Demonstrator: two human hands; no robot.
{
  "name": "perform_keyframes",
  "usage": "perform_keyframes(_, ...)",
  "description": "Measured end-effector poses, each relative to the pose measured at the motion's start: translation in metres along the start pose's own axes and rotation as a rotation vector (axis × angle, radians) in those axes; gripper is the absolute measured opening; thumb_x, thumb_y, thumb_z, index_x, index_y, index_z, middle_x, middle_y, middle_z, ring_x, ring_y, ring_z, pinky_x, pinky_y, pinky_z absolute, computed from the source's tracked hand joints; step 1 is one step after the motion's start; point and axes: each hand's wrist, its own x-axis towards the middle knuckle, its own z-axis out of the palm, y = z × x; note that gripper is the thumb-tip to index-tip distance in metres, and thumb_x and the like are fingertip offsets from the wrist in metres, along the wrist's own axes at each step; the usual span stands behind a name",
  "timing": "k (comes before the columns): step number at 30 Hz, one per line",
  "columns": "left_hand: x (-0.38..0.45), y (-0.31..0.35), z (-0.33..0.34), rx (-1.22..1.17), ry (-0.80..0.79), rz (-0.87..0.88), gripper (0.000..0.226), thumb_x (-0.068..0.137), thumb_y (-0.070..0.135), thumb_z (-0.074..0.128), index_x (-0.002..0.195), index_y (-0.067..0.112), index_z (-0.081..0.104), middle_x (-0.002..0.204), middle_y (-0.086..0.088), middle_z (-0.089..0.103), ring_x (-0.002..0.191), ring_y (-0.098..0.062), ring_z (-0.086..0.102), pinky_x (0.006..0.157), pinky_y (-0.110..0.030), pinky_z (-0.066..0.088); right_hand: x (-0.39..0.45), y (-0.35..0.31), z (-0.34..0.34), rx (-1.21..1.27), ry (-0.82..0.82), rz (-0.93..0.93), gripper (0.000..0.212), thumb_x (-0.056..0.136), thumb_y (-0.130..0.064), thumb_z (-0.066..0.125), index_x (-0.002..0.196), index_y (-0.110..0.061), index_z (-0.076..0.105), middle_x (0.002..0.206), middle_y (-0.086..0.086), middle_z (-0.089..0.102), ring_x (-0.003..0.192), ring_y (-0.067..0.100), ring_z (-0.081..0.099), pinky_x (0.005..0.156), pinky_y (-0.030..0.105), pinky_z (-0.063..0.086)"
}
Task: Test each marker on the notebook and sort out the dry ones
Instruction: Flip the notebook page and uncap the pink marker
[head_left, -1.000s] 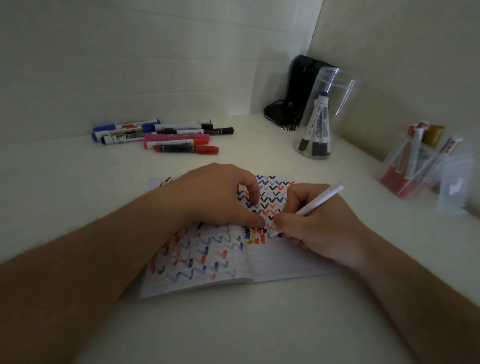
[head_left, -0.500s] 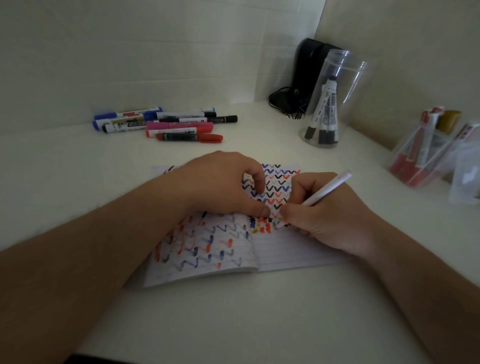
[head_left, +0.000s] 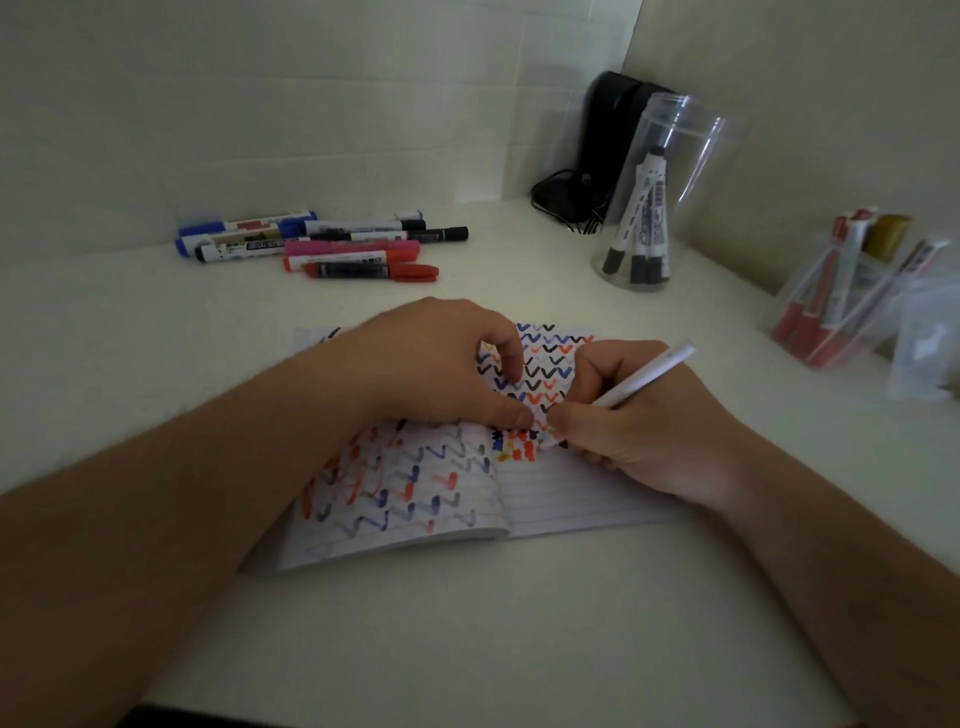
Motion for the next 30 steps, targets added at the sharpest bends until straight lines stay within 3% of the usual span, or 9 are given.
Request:
perform_keyframes(12, -0.001, 0.001, 0.000, -0.008, -0.010, -0.008, 0.040, 0.070, 0.072, 0.078, 0.100, 0.049, 0.063, 0.092, 0.028, 0.044, 0.084, 0.004, 0.048, 0.071, -0.027, 0.037, 0.001, 0.001, -0.002, 0.040, -0.037, 0.024, 0.033, 0.077, -0.005, 0.079, 0.064, 0.003, 0.050, 0.063, 0.030, 0.055, 0.054, 0.025, 0.048, 0.053, 0.037, 0.037)
perform_keyframes(14, -0.002, 0.001, 0.000, -0.014, -0.016, -0.008, 0.041, 0.071, 0.071, 0.077, 0.102, 0.050, 0.062, 0.093, 0.028, 0.045, 0.085, 0.004, 0.048, 0.072, -0.028, 0.038, 0.004, 0.004, -0.004, 0.202, -0.029, 0.043, 0.031, 0.080, -0.003, 0.077, 0.062, -0.004, 0.052, 0.054, 0.021, 0.054, 0.049, 0.024, 0.047, 0.051, 0.032, 0.038)
perform_keyframes(16, -0.003, -0.001, 0.000, -0.038, -0.009, 0.006, 0.041, 0.076, 0.069, 0.075, 0.108, 0.052, 0.058, 0.092, 0.025, 0.049, 0.083, 0.002, 0.050, 0.069, -0.027, 0.039, 0.008, 0.008, -0.009, 0.478, -0.005, 0.077, 0.029, 0.086, 0.002, 0.073, 0.068, -0.007, 0.052, 0.051, 0.010, 0.048, 0.043, 0.018, 0.036, 0.044, 0.024, 0.031)
perform_keyframes(18, -0.004, -0.004, 0.000, -0.086, 0.007, 0.028, 0.033, 0.088, 0.058, 0.070, 0.114, 0.052, 0.051, 0.088, 0.018, 0.055, 0.078, -0.001, 0.053, 0.065, -0.027, 0.039, 0.011, 0.009, -0.015, 0.675, -0.007, 0.108, 0.026, 0.086, -0.007, 0.076, 0.073, -0.008, 0.054, 0.053, 0.005, 0.044, 0.043, 0.015, 0.028, 0.041, 0.021, 0.022)
perform_keyframes(20, -0.003, -0.007, 0.001, -0.166, 0.025, 0.033, 0.023, 0.101, 0.040, 0.059, 0.120, 0.047, 0.048, 0.093, 0.015, 0.059, 0.082, -0.002, 0.056, 0.067, -0.026, 0.041, 0.011, 0.011, -0.020, 0.761, -0.040, 0.117, 0.024, 0.081, -0.017, 0.079, 0.076, -0.012, 0.056, 0.057, 0.002, 0.046, 0.047, 0.013, 0.030, 0.042, 0.021, 0.022)
perform_keyframes(23, -0.003, -0.007, 0.001, -0.265, 0.091, 0.061, 0.031, 0.109, 0.023, 0.042, 0.130, 0.044, 0.052, 0.107, 0.021, 0.063, 0.098, 0.004, 0.058, 0.080, -0.019, 0.045, 0.011, 0.013, -0.024, 0.807, -0.102, 0.102, 0.019, 0.087, -0.017, 0.077, 0.079, -0.014, 0.060, 0.067, 0.003, 0.049, 0.053, 0.013, 0.036, 0.044, 0.022, 0.027)
perform_keyframes(26, -0.003, -0.006, 0.002, -0.334, 0.170, 0.138, 0.028, 0.110, 0.023, 0.043, 0.131, 0.040, 0.051, 0.105, 0.030, 0.069, 0.101, 0.003, 0.062, 0.084, -0.017, 0.050, 0.012, 0.011, -0.026, 0.855, -0.148, 0.090, 0.008, 0.082, -0.021, 0.061, 0.080, -0.014, 0.064, 0.074, 0.004, 0.054, 0.055, 0.015, 0.037, 0.047, 0.024, 0.024)
perform_keyframes(30, -0.003, -0.002, 0.003, -0.454, 0.170, 0.212, 0.011, 0.107, 0.018, 0.051, 0.116, 0.025, 0.050, 0.103, 0.031, 0.072, 0.092, -0.007, 0.068, 0.080, -0.018, 0.054, 0.013, 0.011, -0.029, 0.976, -0.043, 0.154, 0.021, 0.065, -0.022, 0.055, 0.082, -0.014, 0.064, 0.068, 0.005, 0.054, 0.056, 0.018, 0.034, 0.049, 0.025, 0.022)
